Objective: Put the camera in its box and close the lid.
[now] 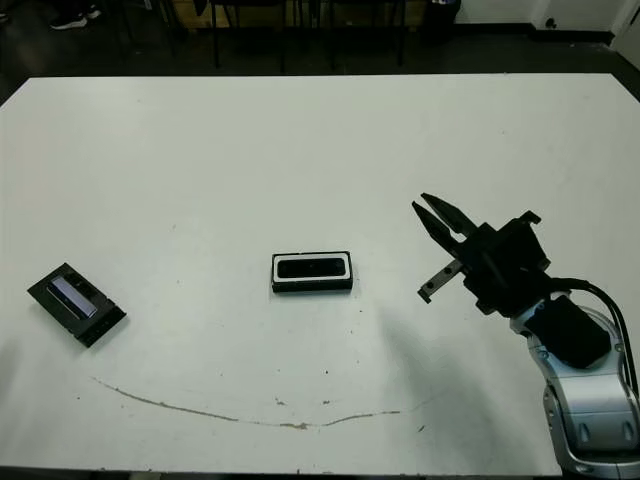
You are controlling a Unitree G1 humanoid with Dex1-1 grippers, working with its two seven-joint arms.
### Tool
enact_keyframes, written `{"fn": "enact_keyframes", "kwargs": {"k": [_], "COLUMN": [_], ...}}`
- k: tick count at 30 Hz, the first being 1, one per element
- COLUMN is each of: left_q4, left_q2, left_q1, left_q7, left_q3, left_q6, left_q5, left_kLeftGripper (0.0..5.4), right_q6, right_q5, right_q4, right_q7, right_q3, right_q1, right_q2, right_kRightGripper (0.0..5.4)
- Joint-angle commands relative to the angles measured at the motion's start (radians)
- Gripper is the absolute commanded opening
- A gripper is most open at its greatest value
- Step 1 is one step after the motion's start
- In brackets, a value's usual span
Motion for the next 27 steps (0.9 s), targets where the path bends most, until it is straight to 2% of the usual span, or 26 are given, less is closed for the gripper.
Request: {"fn": "enact_keyframes", "kwargs": {"k": [1,5,7,11,13,19,22,25,27], "left_q4": [0.009,-0.005,-0.034,-0.154,-0.172,-0.053,-0.034,-0.028,-0.024], "left_q2": [0.017,0.021,0.034,0.079,0.077,0.046,0.042,0.031,0.03], "left_q1": [-0.002,-0.004,-0.008,-0.006,-0.019,-0.082,-0.122,-0.153,-0.172], "left_q7": [-0.024,-0.034,-0.053,-0.035,-0.02,-0.022,-0.039,-0.051,-0.064], "left_q3": [-0.024,-0.036,-0.048,-0.1,-0.125,-0.189,-0.213,-0.231,-0.248], "left_q6": [0.041,0.065,0.112,0.231,0.255,0.088,0.086,0.096,0.101], "left_q5": [0.001,0.006,-0.006,0.041,0.056,0.065,0.041,0.017,0.005], "left_kLeftGripper": [0.0,0.0,0.0,0.0,0.0,0.0,0.0,0.0,0.0], "right_q6": [0.012,0.01,0.006,0.01,0.009,-0.004,-0.018,0.016,0.001], "right_q5": [0.003,0.001,0.002,0.002,-0.001,-0.008,-0.005,-0.009,-0.009], "right_q4": [0.005,0.004,0.006,0.003,-0.001,0.005,0.011,-0.006,-0.001], "right_q7": [-0.004,-0.006,-0.005,-0.006,-0.006,-0.006,-0.004,-0.015,-0.014], "right_q3": [-0.007,-0.008,-0.008,-0.006,-0.003,0.003,0.006,0.009,0.01], "right_q1": [0.011,0.011,0.012,0.014,0.016,0.018,0.02,0.026,0.026], "right_q2": [-0.013,-0.015,-0.015,-0.016,-0.016,-0.014,-0.009,-0.011,-0.011], "right_kRightGripper": [0.02,0.02,0.02,0.02,0.02,0.02,0.02,0.02,0.02]}}
